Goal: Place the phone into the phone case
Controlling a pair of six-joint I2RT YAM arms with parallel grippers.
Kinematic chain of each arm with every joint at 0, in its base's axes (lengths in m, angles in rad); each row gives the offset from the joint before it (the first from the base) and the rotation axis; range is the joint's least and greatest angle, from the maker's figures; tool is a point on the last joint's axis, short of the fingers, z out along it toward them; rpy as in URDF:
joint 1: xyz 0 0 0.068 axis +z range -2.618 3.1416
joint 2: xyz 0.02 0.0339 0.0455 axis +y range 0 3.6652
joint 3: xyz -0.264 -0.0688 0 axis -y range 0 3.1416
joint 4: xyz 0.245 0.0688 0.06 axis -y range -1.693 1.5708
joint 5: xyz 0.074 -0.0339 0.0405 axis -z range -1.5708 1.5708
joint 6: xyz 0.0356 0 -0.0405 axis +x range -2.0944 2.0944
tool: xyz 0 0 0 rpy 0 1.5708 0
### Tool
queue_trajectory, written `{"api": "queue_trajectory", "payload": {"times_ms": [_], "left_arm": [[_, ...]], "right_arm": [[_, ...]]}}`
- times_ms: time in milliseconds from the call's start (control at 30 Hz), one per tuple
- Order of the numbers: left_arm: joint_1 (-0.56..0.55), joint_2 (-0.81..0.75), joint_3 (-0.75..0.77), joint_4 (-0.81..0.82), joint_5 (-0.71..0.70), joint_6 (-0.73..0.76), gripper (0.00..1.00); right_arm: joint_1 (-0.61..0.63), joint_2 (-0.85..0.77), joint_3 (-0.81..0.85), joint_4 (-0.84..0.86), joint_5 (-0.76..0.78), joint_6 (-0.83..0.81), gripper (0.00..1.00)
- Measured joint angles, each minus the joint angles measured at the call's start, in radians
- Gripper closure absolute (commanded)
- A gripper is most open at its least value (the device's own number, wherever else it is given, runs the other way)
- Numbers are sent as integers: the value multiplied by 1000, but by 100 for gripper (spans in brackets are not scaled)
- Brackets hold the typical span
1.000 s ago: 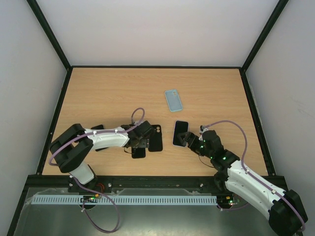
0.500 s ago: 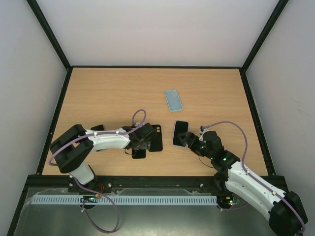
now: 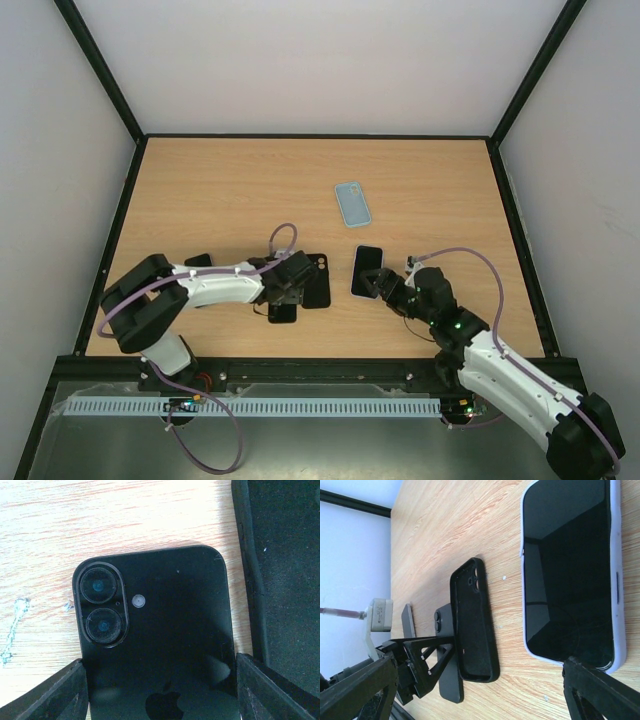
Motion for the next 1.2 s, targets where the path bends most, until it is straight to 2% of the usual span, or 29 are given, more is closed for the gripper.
{"api": "queue_trajectory", "payload": {"times_ms": [267,533,733,933,1200], "left_arm": [[90,-81,-73,56,77,36,48],[229,-250,-206,137,265,52,53],[287,-389,-280,217,411,28,52],[295,-466,-331,338,517,-51,53],[295,-464,-364,448,595,-124,53]], "right_arm": [[42,3,-2,24,3,26,13],[167,98,-2,125,32,63,17],[335,217,5,233,109,86,34],[440,352,77,301,182,97,49],[517,538,211,391,223,90,57]]}}
